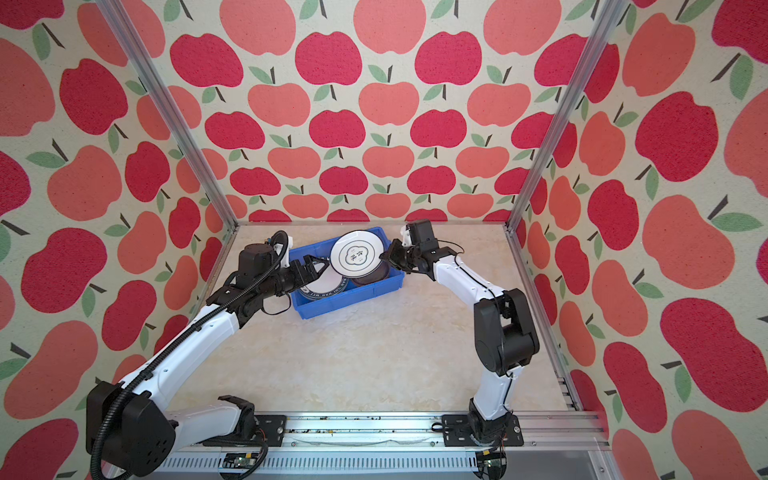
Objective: Place the plates into the plastic bin on the countertop
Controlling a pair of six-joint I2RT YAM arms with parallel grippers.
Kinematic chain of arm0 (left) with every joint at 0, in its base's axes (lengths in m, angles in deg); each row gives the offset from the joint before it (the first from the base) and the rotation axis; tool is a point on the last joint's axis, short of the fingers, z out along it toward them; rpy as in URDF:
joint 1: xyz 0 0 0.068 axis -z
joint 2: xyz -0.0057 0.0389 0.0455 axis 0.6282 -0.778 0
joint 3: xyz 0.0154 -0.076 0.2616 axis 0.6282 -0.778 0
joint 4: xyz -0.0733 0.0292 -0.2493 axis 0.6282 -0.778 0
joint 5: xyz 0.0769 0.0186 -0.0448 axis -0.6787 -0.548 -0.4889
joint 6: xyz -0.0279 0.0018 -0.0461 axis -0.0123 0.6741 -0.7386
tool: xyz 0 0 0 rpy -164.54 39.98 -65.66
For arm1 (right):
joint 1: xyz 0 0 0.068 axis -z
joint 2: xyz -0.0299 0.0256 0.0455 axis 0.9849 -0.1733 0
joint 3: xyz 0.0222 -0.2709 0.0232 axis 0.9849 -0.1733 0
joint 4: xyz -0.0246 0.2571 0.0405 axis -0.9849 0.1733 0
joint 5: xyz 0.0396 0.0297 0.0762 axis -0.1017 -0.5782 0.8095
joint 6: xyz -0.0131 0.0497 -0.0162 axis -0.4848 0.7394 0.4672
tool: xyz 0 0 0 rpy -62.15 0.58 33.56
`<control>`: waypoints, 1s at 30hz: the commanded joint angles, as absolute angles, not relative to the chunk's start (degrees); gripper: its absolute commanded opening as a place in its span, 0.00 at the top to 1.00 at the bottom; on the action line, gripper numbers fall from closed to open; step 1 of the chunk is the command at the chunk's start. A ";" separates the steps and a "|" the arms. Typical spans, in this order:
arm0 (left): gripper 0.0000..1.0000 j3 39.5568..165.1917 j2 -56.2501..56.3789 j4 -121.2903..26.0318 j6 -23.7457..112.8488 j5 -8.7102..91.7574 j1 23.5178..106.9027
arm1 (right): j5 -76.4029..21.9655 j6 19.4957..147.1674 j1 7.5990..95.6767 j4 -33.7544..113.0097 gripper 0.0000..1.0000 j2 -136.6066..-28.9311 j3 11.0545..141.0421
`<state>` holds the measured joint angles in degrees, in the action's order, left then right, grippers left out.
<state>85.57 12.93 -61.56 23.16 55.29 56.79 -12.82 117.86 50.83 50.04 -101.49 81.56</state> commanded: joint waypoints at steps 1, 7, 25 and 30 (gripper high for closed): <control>0.05 85.28 13.93 -63.10 23.53 56.88 55.94 | -10.31 118.25 48.84 47.93 1.00 -105.90 87.04; 0.05 85.21 14.16 -63.62 23.89 57.64 54.68 | -8.72 117.10 46.69 50.81 1.00 -114.54 94.30; 0.05 82.59 16.10 -65.21 24.25 56.63 53.60 | -7.50 112.79 42.56 61.31 1.00 -128.50 110.23; 0.02 81.95 16.42 -64.86 24.25 56.25 53.60 | -8.74 111.77 42.44 64.98 0.99 -129.70 112.88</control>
<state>82.67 15.27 -64.10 23.36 56.73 53.97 -9.11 113.95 42.55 61.41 -128.57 109.51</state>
